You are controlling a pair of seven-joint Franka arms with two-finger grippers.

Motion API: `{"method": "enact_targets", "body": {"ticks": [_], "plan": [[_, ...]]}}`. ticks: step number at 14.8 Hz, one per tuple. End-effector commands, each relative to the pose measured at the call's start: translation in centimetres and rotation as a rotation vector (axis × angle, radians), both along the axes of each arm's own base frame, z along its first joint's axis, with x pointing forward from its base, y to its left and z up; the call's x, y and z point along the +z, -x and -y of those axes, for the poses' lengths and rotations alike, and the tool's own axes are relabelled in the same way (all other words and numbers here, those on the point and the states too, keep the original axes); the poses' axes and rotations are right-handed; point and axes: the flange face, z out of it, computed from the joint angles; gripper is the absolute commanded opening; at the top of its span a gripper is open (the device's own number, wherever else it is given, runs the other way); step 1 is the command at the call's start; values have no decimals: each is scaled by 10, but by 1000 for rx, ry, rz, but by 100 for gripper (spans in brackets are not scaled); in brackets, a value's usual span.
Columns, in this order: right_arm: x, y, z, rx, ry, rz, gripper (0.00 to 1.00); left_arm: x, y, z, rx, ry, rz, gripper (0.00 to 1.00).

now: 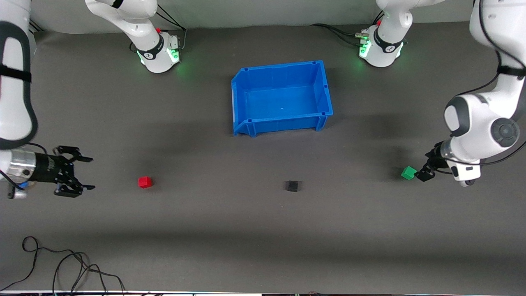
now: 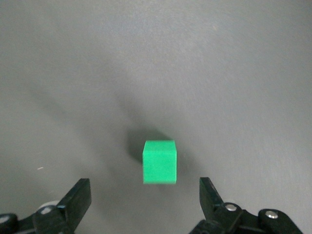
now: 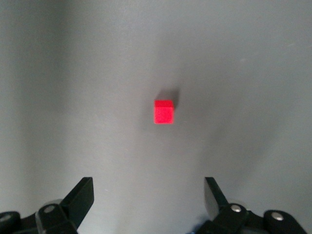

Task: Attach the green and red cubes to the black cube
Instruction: 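Reach the right gripper to the red cube while the left gripper reaches the green cube, then close the right gripper on the red cube while the left gripper grasps green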

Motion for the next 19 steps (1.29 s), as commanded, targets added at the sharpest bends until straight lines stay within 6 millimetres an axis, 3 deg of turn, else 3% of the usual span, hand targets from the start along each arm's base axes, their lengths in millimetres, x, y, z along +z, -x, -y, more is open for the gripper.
{"method": "enact_targets", "body": {"ticks": [1, 3, 4, 5, 9, 10, 13, 15, 17, 19], "plan": [[-50, 11, -2, -114, -57, 28, 100, -31, -13, -3, 72, 7, 6, 94], [-95, 13, -6, -125, -94, 36, 100, -40, -17, -3, 71, 8, -4, 91], [-115, 12, -8, -122, -116, 34, 100, -48, -16, -2, 64, 8, -13, 77], [-134, 14, -8, -108, -131, 25, 100, -48, -20, 1, 55, 8, -13, 73], [-189, 15, -9, -84, -146, 43, 100, -43, -24, -3, 48, 9, -9, 63], [-197, 15, -12, -79, -140, 46, 100, -45, -25, -3, 47, 10, -11, 62], [-216, 14, -23, -66, -126, 48, 100, -50, -28, -3, 49, 10, -12, 38], [-218, 13, -30, -66, -132, 50, 99, -50, -28, -1, 43, 9, -14, 29], [-218, 14, -30, -66, -132, 47, 85, -49, -28, -2, 41, 9, -12, 13], [-218, 14, -29, -66, -132, 48, 65, -47, -29, -4, 38, 4, -9, 8]]}}
